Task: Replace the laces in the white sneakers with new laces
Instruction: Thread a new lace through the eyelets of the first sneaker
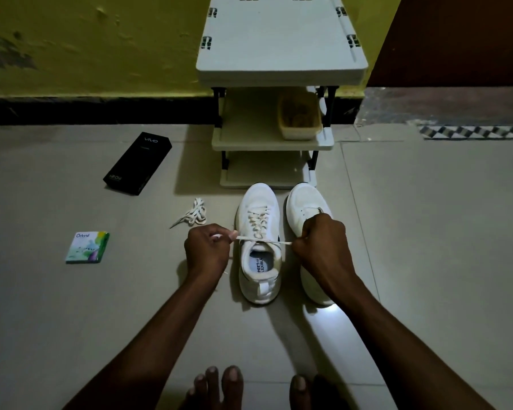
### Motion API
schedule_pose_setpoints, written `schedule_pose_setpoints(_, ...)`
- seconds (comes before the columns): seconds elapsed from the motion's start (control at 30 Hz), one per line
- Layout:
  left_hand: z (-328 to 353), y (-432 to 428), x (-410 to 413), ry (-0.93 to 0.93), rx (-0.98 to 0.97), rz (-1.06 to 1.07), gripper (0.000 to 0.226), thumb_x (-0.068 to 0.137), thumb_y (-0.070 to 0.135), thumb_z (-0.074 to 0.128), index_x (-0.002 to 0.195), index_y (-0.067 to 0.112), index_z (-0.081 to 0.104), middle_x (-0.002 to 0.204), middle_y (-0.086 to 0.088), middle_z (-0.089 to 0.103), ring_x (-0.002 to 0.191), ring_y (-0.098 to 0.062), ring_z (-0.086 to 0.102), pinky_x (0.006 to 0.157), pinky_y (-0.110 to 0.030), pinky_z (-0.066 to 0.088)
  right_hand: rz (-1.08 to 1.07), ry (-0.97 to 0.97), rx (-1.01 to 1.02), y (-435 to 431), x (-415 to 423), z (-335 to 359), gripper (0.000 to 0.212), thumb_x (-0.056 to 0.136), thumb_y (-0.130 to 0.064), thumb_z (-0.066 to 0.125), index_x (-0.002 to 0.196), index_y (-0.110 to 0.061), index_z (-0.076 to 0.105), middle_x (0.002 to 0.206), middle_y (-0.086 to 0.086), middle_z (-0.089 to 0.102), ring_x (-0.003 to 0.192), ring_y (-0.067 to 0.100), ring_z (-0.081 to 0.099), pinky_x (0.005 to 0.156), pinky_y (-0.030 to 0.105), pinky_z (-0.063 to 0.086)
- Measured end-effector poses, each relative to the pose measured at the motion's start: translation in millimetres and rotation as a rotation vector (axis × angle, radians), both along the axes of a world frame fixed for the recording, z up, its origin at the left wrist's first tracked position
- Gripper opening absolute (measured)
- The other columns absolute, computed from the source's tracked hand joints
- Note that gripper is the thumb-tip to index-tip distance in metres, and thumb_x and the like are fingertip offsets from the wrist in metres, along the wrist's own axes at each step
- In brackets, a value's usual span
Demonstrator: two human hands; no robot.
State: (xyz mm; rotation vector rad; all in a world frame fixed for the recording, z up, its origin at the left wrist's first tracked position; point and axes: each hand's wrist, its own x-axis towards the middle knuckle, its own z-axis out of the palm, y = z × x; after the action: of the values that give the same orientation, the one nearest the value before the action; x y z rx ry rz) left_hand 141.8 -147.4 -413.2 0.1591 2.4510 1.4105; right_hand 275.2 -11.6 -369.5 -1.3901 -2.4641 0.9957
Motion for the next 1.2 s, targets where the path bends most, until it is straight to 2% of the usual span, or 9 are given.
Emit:
schedule_pose_setpoints(0.23, -9, -2, 4, -0.006, -0.019, 0.07, 0.023, 0.08, 0.015, 0.084, 0.062, 0.024, 0.072, 0.058, 0.003, 0.065, 0.057, -0.013, 0.059, 0.066, -0.025, 0.045, 0.02, -0.035, 0.026, 0, -1, 4, 0.04, 0.071, -0.005, 0.068, 0.058, -0.017, 0.033, 0.06, -0.001, 0.038, 0.055, 0.02, 0.041, 0.049, 0.02, 0.023)
schedule_pose_setpoints(0.47, -12, -4, 2, -0.001, -0.031, 0.048, 0.011, 0.082, 0.018, 0.083, 0.074, 0.013, 0.079, 0.064, -0.002, 0.068, 0.06, -0.013, 0.061, 0.062, -0.022, 0.042, 0.058, -0.086, 0.068, -3, 2, 9, 0.038, 0.077, -0.008, 0.069, 0.061, -0.017, 0.036, 0.066, 0.0, 0.043, 0.067, 0.027, 0.05, 0.06, 0.026, 0.036)
schedule_pose_setpoints(0.57, -14, -10, 1, 0.039, 0.003, -0.047, 0.011, 0.085, 0.017, 0.081, 0.076, 0.012, 0.078, 0.065, 0.001, 0.068, 0.064, -0.014, 0.063, 0.064, -0.023, 0.043, 0.073, -0.088, 0.053, -1, 1, 10, 0.031, 0.079, -0.006, 0.068, 0.063, -0.015, 0.043, 0.066, -0.002, 0.045, 0.069, 0.026, 0.056, 0.065, 0.027, 0.042)
schedule_pose_setpoints(0.67, -11, -17, -2, 0.103, -0.02, -0.147, 0.013, 0.087, 0.021, 0.079, 0.077, 0.013, 0.076, 0.073, -0.001, 0.059, 0.065, -0.008, 0.051, 0.064, -0.027, 0.038, 0.133, -0.09, 0.077, 3, 3, 10, 0.002, 0.083, -0.007, 0.066, 0.083, -0.005, 0.066, 0.08, 0.005, 0.059, 0.083, 0.03, 0.063, 0.073, 0.031, 0.051)
schedule_pose_setpoints(0.77, 4, -18, -4, 0.068, 0.037, -0.215, 0.021, 0.089, 0.017, 0.076, 0.07, 0.009, 0.072, 0.086, -0.014, 0.061, 0.072, -0.003, 0.054, 0.072, -0.023, 0.041, 0.27, -0.068, 0.076, 8, 5, 19, 0.012, 0.089, -0.019, 0.069, 0.092, -0.009, 0.076, 0.089, 0.007, 0.07, 0.084, 0.022, 0.065, 0.071, 0.026, 0.05)
schedule_pose_setpoints(0.83, 21, -13, 0, 0.027, 0.128, -0.247, 0.024, 0.09, 0.011, 0.073, 0.068, 0.004, 0.069, 0.088, -0.018, 0.066, 0.072, 0.0, 0.057, 0.072, -0.012, 0.043, 0.369, -0.022, 0.003, 10, 4, 28, 0.02, 0.089, -0.025, 0.073, 0.071, -0.018, 0.07, 0.07, -0.001, 0.066, 0.071, 0.016, 0.062, 0.057, 0.022, 0.041)
schedule_pose_setpoints(0.9, 37, -6, 6, -0.058, 0.244, -0.254, 0.019, 0.091, 0.008, 0.07, 0.075, -0.002, 0.072, 0.087, -0.013, 0.073, 0.072, 0.001, 0.063, 0.067, -0.009, 0.045, 0.374, 0.092, -0.161, 12, 1, 30, 0.029, 0.087, -0.03, 0.076, 0.063, -0.017, 0.066, 0.065, 0.004, 0.065, 0.067, 0.02, 0.063, 0.06, 0.028, 0.046)
schedule_pose_setpoints(1.03, 43, 3, 11, -0.168, 0.438, -0.252, 0.031, 0.099, 0.013, 0.06, 0.082, -0.012, 0.067, 0.089, -0.014, 0.077, 0.086, -0.018, 0.073, 0.079, -0.023, 0.054, 0.218, 0.487, -0.532, 6, -8, 17, 0.022, 0.093, -0.022, 0.07, 0.08, -0.005, 0.073, 0.085, 0.011, 0.074, 0.088, 0.031, 0.07, 0.087, 0.047, 0.053)
schedule_pose_setpoints(1.2, 40, 3, 14, 0.079, 0.338, -0.326, 0.011, 0.093, 0.008, 0.07, 0.088, 0.003, 0.079, 0.088, -0.005, 0.078, 0.086, -0.014, 0.073, 0.079, -0.021, 0.055, 0.026, 0.688, -0.687, -1, -13, 0, 0.017, 0.097, -0.008, 0.062, 0.09, -0.001, 0.075, 0.09, 0.022, 0.075, 0.092, 0.042, 0.071, 0.086, 0.052, 0.055)
